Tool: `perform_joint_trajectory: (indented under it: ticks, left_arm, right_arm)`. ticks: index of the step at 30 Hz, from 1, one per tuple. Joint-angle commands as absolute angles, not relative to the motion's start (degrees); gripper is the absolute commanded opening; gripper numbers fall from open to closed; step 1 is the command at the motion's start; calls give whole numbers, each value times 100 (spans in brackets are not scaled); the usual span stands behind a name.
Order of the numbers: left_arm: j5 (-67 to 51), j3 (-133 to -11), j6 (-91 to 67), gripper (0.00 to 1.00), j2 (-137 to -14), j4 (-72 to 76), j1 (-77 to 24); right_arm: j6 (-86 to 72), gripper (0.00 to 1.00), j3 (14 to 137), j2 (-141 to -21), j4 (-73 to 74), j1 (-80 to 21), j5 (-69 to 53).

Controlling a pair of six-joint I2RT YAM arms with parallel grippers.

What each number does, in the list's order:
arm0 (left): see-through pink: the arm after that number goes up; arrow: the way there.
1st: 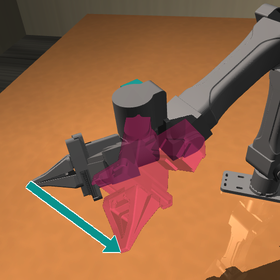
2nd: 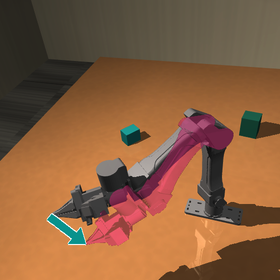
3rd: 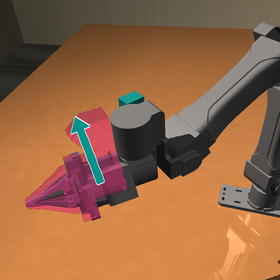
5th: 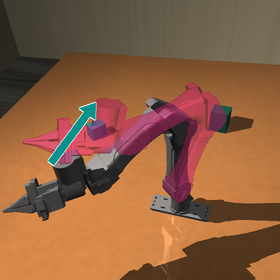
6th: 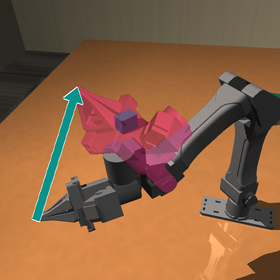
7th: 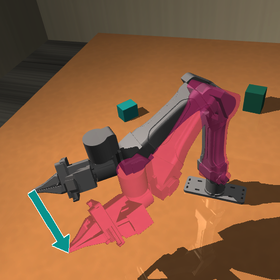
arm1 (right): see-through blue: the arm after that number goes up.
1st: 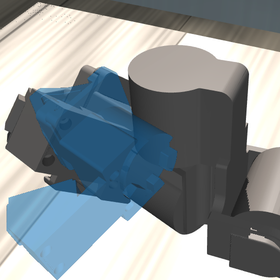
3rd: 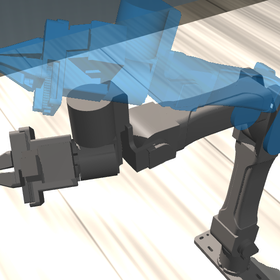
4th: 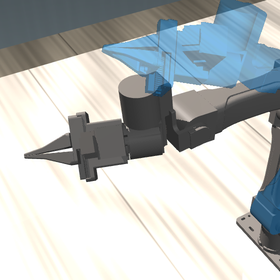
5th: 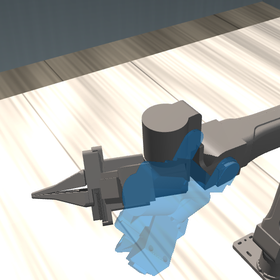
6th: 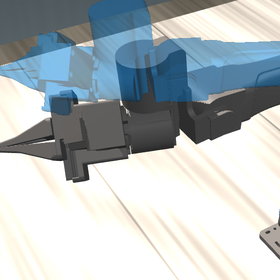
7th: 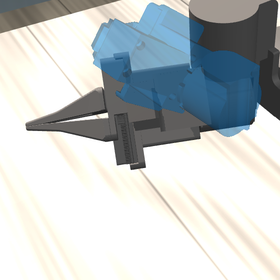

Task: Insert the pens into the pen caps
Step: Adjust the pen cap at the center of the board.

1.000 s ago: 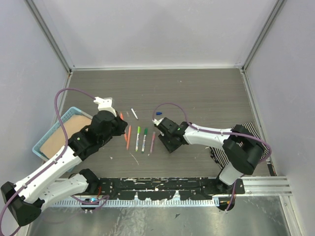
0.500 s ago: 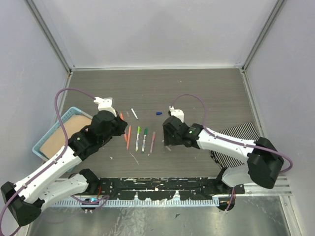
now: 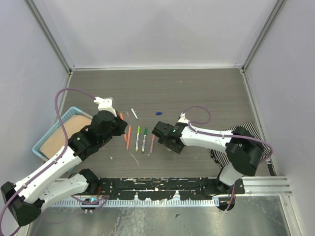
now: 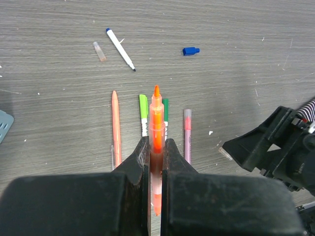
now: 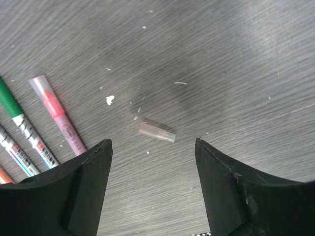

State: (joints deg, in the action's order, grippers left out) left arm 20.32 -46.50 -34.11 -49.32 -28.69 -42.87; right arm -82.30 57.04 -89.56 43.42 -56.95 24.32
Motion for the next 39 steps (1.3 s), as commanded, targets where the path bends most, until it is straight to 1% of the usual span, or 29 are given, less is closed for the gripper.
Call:
perform_joint_trajectory:
  ticks: [1,5,11,18,22,25,34,39]
  left_arm:
    - [2115,-4639,-3340,5,-4815,-2868,-4263]
    - [2125,-4630,-3345,5,-4807,-2895,-4259]
    - [2137,-4614,-3340,5,-4820,-2884,-4263]
    - [2187,-4606,-3322,5,-4803,-2920,-4262]
    - [2209,-4597,-3313,5,-4799,-2927,-4258]
    - [2212,-4597,-3313,5,-4807,-2919,-4261]
    - [2209,-4592,-3299,5,-4831,-2916,-4263]
    - [2221,-4585,-3298,6,-4828,-2905,-4258]
  right_arm:
    - [-9048,75,5968,-9128,4633,-5752,2602]
    - [-9176,75,6104,-9303,4754,-5752,2677]
    - [-9115,73,6292,-9753,4760,-5752,2370]
    - [-9187,71,6396,-9970,4805,-5752,2366]
    - [-9185,67,6494,-10120,4910,-5755,2356]
    - [-9198,65,6495,-10191,4934,-5754,2355]
    - [-9301,63,6500,-10261,5081,-5748,2493]
    - [-9329,60,6543,-10337,5179,-5750,2561]
